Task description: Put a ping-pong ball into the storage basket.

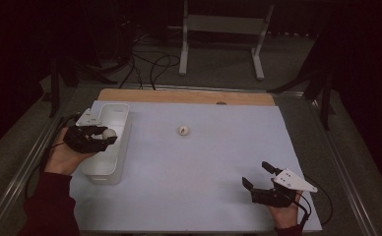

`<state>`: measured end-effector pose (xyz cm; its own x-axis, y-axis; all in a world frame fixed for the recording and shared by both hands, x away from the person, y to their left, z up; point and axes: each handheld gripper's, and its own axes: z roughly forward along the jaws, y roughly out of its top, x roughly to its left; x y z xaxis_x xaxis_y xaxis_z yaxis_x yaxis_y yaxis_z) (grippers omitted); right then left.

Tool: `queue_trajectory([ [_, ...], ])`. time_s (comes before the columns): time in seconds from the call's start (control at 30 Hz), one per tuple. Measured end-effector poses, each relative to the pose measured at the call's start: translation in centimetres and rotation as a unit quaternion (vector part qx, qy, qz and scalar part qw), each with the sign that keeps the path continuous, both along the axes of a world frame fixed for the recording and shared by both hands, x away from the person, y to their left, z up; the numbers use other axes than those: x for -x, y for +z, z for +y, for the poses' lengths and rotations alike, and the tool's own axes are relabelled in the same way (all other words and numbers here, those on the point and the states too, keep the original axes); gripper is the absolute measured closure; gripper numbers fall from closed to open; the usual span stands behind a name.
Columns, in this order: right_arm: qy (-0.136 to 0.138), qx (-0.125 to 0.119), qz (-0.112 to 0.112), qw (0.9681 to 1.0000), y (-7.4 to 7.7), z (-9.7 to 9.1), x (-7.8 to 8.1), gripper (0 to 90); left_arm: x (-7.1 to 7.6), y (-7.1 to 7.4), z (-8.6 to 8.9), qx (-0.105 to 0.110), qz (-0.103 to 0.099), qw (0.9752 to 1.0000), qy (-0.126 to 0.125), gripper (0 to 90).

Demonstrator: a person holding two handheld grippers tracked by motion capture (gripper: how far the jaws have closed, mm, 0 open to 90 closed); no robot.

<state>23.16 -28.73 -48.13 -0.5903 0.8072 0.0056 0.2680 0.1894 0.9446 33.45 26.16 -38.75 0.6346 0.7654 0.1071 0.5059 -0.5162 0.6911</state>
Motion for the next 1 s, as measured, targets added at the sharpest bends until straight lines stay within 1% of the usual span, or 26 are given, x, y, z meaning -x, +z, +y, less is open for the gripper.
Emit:
queue_trajectory([
  [0.17, -0.001, 0.0, 0.001, 1.0, 0.0, 0.01, 0.0, 8.5, 0.18, 0.02, 0.57, -0.003, -0.002, 1.0, 0.007, 50.4],
  [0.23, -0.001, 0.0, 0.001, 1.0, 0.0, 0.01, 0.01, 8.5, 0.2, -0.02, 0.73, -0.002, -0.003, 0.9999, 0.014, 49.8],
  [0.3, 0.0, 0.0, 0.0, 1.0, 0.0, 0.0, -0.01, 8.5, 0.21, -0.02, 0.8, 0.001, -0.005, 0.9998, 0.021, 43.2],
  [0.4, -0.001, 0.0, 0.001, 1.0, 0.01, 0.02, 0.01, 8.5, 0.21, 0.02, 0.74, 0.001, -0.01, 0.9996, 0.027, 28.2],
  [0.43, -0.001, 0.0, 0.001, 1.0, 0.0, 0.03, 0.02, 8.5, 0.15, 0.05, 0.63, 0.004, -0.011, 0.9994, 0.032, 28.2],
  [0.47, -0.001, 0.0, 0.001, 1.0, -0.01, 0.04, 0.0, 8.5, 0.11, 0.05, 0.58, 0.004, -0.011, 0.9994, 0.034, 20.8],
  [0.53, -0.001, 0.0, 0.001, 1.0, -0.01, 0.04, 0.01, 8.5, 0.0, 0.04, 0.47, 0.005, -0.012, 0.9992, 0.038, 15.5],
  [0.93, -0.001, 0.0, 0.001, 1.0, -0.03, 0.04, -0.01, 8.5, -0.23, 0.18, 0.02, 0.021, -0.014, 0.9988, 0.043, 5.7],
  [1.0, -0.001, 0.0, 0.001, 1.0, -0.03, 0.05, -0.01, 8.5, -0.26, 0.12, -0.15, 0.02, -0.013, 0.9989, 0.041, 4.7],
])
